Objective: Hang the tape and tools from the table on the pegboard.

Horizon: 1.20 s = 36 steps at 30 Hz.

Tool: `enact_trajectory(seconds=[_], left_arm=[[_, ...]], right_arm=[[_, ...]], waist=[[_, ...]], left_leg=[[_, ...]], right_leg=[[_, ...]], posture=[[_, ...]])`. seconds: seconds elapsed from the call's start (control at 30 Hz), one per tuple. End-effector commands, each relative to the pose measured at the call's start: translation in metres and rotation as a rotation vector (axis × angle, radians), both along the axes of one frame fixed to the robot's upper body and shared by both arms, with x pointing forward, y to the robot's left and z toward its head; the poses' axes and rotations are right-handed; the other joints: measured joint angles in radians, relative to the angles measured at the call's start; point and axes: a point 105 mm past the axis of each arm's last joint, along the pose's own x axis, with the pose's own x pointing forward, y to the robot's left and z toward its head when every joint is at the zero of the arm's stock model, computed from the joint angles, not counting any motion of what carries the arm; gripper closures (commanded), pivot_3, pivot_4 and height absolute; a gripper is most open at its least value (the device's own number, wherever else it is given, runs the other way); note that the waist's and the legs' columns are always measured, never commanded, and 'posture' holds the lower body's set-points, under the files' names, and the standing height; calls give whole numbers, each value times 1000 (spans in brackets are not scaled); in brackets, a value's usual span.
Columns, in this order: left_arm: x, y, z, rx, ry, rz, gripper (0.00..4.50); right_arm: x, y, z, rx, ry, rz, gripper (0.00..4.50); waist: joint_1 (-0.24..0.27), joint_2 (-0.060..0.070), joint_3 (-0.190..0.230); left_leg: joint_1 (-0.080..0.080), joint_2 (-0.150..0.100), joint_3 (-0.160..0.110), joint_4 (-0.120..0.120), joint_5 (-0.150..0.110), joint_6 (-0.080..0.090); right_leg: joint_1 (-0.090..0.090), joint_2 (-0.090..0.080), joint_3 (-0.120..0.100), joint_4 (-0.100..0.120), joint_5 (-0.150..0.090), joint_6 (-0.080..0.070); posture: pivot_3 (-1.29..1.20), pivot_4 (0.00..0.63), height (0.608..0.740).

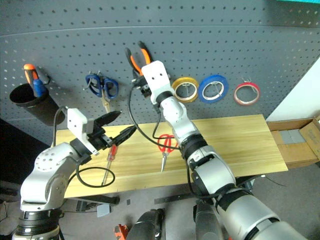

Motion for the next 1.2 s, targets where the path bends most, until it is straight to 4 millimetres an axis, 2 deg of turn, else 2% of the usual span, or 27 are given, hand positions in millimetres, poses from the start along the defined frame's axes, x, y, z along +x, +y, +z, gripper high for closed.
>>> enact_trajectory(seconds=[0.03,0.07,0.2,0.33,0.47,0.57,0.6,0.63,0.8,1.0,1.1,1.2], left_arm=[[1,1,7,10,-41,19,377],[1,2,6,13,-38,26,377],[3,1,1,25,-19,44,377],[5,0,-7,50,-1,68,377],[8,-3,-19,59,47,85,377],[8,-9,-35,69,130,93,377],[8,-10,-42,80,157,100,377],[7,-12,-50,92,197,110,34],[11,-17,-84,145,345,212,8],[13,-43,-117,111,520,263,8],[13,-56,-132,116,583,278,8],[14,-65,-146,132,640,291,8]], right_arm=[[-9,12,5,35,-4,25,87],[-9,12,7,37,-9,23,87],[-23,1,39,134,-80,41,87],[-55,-11,68,233,-134,116,87],[-84,-21,76,265,-127,175,87],[-95,-27,62,233,-51,204,87],[-97,-28,52,207,4,225,87],[-97,-32,38,171,70,232,0],[-105,-48,-17,19,348,304,0],[-127,-77,-81,-205,640,375,0],[-137,-86,-97,-279,687,374,0],[-141,-87,-102,-307,693,371,0]], waist=[[0,0,0],[0,0,0],[3,0,0],[11,0,0],[16,0,0],[18,1,-1],[18,1,-1],[17,1,-1],[18,1,-1],[18,1,-1],[17,1,-1],[7,1,-1]], left_leg=[[0,0,0,0,0,0],[0,0,0,0,0,0],[1,0,0,0,1,-2],[1,1,-1,0,1,-2],[1,2,-1,0,0,0],[2,3,-1,0,-1,1],[2,3,-1,-1,-1,1],[3,3,-1,-1,-1,1],[5,3,-1,-1,-1,1],[10,3,-1,-1,-2,2],[11,1,-1,-1,-2,3],[11,1,0,-1,-2,3]], right_leg=[[0,0,0,0,0,0],[0,1,0,0,0,-1],[0,3,0,0,2,-3],[0,4,0,1,2,-4],[0,4,0,0,2,-4],[1,4,0,0,2,-4],[1,4,0,0,2,-4],[2,4,0,0,2,-4],[5,4,0,-1,3,-4],[13,4,-2,-3,3,-4],[15,4,-4,-5,2,-4],[15,4,-3,-5,2,-4]], posture=[[69,192,740],[69,192,740],[61,199,740],[48,206,740],[35,211,740],[21,218,740],[16,222,740],[13,224,740],[-17,240,740],[-49,258,740],[-60,266,740],[-74,273,740]])
